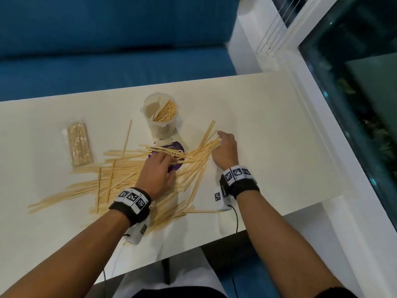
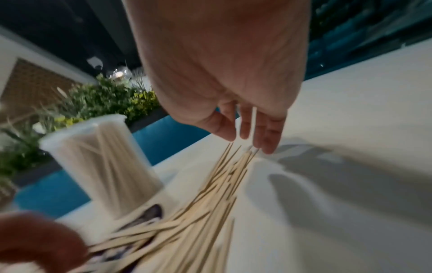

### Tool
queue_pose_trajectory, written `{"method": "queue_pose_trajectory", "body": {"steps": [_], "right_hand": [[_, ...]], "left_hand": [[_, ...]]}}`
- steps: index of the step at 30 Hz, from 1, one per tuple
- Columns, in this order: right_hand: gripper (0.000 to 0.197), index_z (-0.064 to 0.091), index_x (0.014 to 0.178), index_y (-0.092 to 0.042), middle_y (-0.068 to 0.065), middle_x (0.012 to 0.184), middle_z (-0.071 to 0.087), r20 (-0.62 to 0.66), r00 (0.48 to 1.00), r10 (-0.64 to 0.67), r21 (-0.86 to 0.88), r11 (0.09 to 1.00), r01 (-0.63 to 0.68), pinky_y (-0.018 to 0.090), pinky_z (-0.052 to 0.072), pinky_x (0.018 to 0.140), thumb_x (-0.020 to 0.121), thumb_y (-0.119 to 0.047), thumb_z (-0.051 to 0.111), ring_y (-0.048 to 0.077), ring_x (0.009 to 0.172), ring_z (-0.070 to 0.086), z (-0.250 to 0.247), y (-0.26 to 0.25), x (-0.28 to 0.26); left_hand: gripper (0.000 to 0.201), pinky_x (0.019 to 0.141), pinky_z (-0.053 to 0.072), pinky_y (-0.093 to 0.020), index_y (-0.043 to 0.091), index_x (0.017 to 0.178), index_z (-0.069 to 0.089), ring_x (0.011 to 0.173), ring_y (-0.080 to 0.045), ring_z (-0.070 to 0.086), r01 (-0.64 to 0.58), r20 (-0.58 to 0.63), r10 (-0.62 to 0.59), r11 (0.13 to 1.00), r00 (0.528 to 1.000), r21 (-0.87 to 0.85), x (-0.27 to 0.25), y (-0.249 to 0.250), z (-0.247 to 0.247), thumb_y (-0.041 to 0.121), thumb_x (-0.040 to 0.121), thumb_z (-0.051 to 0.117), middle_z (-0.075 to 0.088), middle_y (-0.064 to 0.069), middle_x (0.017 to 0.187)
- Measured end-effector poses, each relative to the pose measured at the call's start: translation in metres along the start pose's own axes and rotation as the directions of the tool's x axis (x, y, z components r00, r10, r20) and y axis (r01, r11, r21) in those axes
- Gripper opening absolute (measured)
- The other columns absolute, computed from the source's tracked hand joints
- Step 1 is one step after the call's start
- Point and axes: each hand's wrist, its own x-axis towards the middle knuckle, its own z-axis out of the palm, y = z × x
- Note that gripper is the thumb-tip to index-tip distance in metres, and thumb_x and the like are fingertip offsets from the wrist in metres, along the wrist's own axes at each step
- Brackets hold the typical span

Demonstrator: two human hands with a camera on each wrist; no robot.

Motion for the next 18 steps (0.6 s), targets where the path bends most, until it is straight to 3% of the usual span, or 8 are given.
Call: {"method": "queue_pose_trajectory", "body": {"steps": [3,5,8,12,14,15,17,18], "right_hand": [[0.082,0.032,0.162,-0.017,0.004,0.170,0.022,0.218,0.957,-0.189,-0.297,0.922,0.249,0.040,0.027,0.122,0.087,0.013,0.046,0.025,0.154,0.023,0.004,0.001,0.031],[0.077,0.035,0.161,-0.018,0.005,0.171,0.021,0.342,0.900,-0.270,-0.420,0.813,0.403,0.047,0.026,0.124,0.090,0.010,0.049,0.026,0.156,0.020,0.009,0.005,0.039],[0.055,0.052,0.148,-0.008,0.012,0.164,0.036,0.375,0.856,-0.357,-0.472,0.721,0.508,0.047,0.035,0.119,0.095,0.004,0.053,0.033,0.149,0.034,0.015,0.014,0.029],[0.035,0.067,0.135,-0.011,0.006,0.148,0.058,0.375,0.796,-0.475,-0.302,0.750,0.589,0.044,0.038,0.117,0.103,-0.008,0.054,0.026,0.135,0.049,0.006,0.022,-0.007],[0.036,0.072,0.127,-0.009,0.007,0.140,0.064,0.272,0.825,-0.496,-0.201,0.809,0.552,0.042,0.041,0.114,0.097,0.001,0.055,0.025,0.129,0.053,-0.001,0.022,-0.023],[0.041,0.072,0.124,-0.007,0.009,0.134,0.066,0.154,0.878,-0.454,-0.134,0.871,0.473,0.040,0.043,0.112,0.091,0.009,0.052,0.025,0.126,0.056,-0.002,0.019,-0.029],[0.046,0.067,0.126,-0.003,0.012,0.129,0.063,-0.085,0.979,-0.187,0.010,0.982,0.188,0.033,0.047,0.105,0.089,0.014,0.047,0.027,0.121,0.059,-0.007,0.014,-0.036],[0.042,0.063,0.128,-0.001,0.013,0.129,0.059,-0.109,0.994,0.004,0.069,0.998,0.004,0.029,0.047,0.100,0.091,0.010,0.048,0.029,0.120,0.059,-0.010,0.009,-0.040]], "left_hand": [[0.038,0.085,0.047,-0.042,0.014,0.117,0.065,0.102,-0.028,0.053,0.039,0.013,-0.039,0.999,0.999,0.031,-0.010,0.003,0.002,0.024,0.081,0.071,0.061,-0.007,0.113],[0.038,0.086,0.045,-0.039,0.014,0.118,0.065,0.103,-0.027,0.053,0.052,0.003,-0.052,0.998,0.999,0.032,-0.014,0.005,0.003,0.025,0.082,0.071,0.060,-0.006,0.114],[0.037,0.088,0.044,-0.039,0.014,0.119,0.065,0.105,-0.025,0.052,0.074,-0.002,-0.074,0.997,0.997,0.022,-0.015,0.007,0.005,0.024,0.083,0.068,0.060,-0.005,0.115],[0.033,0.088,0.045,-0.038,0.015,0.116,0.066,0.105,-0.026,0.053,0.084,-0.023,-0.085,0.996,0.996,-0.006,-0.003,0.010,0.006,0.020,0.084,0.068,0.061,-0.005,0.114],[0.033,0.089,0.045,-0.039,0.015,0.116,0.065,0.106,-0.028,0.053,0.078,-0.026,-0.077,0.997,0.997,0.002,0.008,0.012,0.005,0.020,0.083,0.069,0.062,-0.006,0.114],[0.035,0.090,0.045,-0.040,0.015,0.116,0.065,0.106,-0.029,0.054,0.073,-0.020,-0.073,0.997,0.997,0.005,0.015,0.013,0.004,0.020,0.082,0.069,0.062,-0.007,0.115],[0.039,0.093,0.046,-0.043,0.014,0.120,0.063,0.108,-0.030,0.054,0.071,0.005,-0.071,0.997,0.997,0.003,0.029,0.015,0.004,0.023,0.082,0.069,0.061,-0.008,0.118],[0.041,0.094,0.046,-0.045,0.015,0.122,0.062,0.110,-0.031,0.054,0.071,0.028,-0.071,0.997,0.997,0.007,0.035,0.016,0.004,0.026,0.083,0.068,0.060,-0.009,0.121]]}}
